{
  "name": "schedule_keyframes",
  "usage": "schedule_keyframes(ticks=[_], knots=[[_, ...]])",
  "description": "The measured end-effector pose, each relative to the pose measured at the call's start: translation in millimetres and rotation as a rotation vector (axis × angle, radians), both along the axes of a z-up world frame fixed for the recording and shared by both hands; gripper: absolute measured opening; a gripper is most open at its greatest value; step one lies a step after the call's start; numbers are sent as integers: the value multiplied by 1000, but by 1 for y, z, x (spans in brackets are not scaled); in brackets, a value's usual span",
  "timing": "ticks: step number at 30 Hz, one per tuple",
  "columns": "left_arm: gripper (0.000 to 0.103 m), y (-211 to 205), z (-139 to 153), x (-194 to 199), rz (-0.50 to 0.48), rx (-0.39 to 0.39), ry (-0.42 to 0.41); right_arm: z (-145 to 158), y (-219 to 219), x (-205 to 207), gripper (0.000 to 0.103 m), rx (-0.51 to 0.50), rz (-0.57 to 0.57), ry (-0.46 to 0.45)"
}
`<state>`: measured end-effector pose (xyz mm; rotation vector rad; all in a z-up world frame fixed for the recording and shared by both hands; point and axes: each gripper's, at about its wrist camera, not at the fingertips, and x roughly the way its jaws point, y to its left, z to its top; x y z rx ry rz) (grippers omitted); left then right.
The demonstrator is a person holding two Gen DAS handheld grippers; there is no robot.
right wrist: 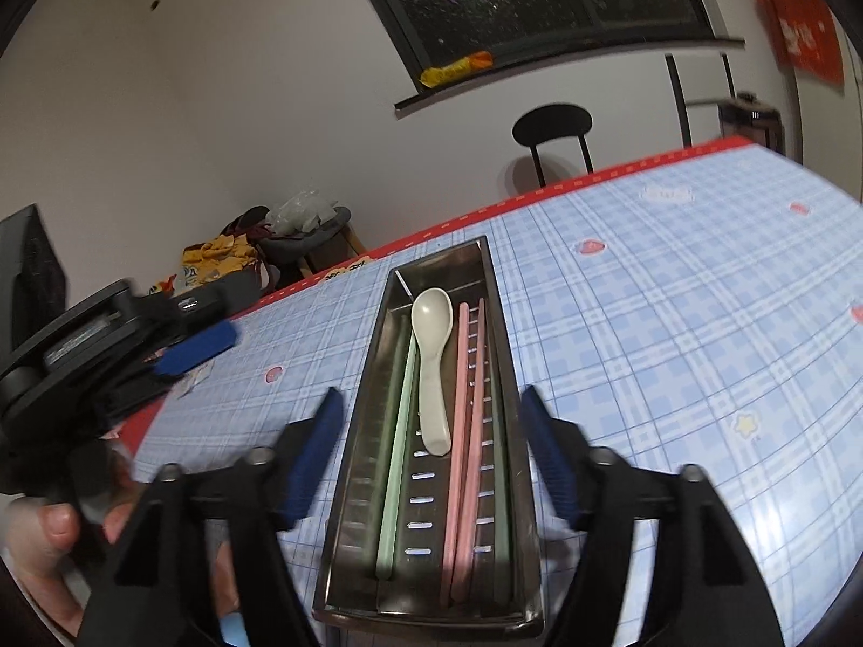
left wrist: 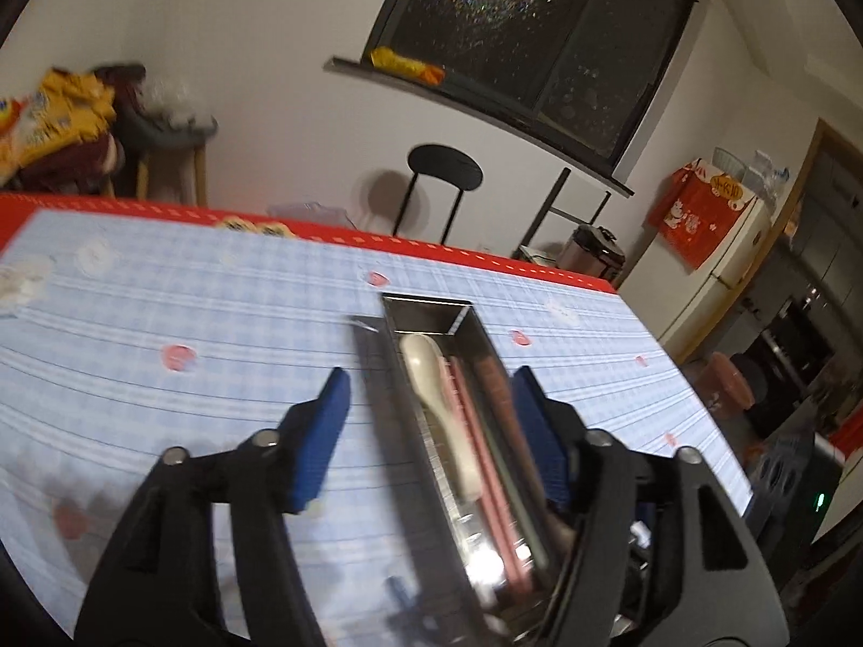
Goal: Organize utensils
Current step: 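Move both tools back to the pink and mint green spoons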
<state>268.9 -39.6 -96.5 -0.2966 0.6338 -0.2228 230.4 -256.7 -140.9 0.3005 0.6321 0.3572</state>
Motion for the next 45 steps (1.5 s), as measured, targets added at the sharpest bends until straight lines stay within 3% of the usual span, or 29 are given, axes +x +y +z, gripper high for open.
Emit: schedule_keyframes(ticks=[2,5,10,16,21,29,33,41,45], knots=[[86,8,4,-15,15,24,-20,3,3,-6,89,-26,0,-21],[96,22,7,-36,37,57,-33,4,10,-16,97,-76,8,-38],[97,41,4,-78,59,142,-21,4,18,-30,97,-141,35,-54],[97,61,-6,-136,69,232,-44,11,21,-49,97,-133,62,-93],[97,77,-26,-179,81,230,-42,6,27,-66,97,-129,101,-70],[97,83,-50,-214,59,181,-36,-3,29,-105,96,-131,169,-31],[97,79,-52,-221,50,190,-40,-10,31,-126,83,-143,219,18],[97,77,-59,-231,33,168,-48,-19,58,-162,46,-198,334,78],[97,76,-60,-231,27,169,-38,-24,78,-173,35,-281,367,71]])
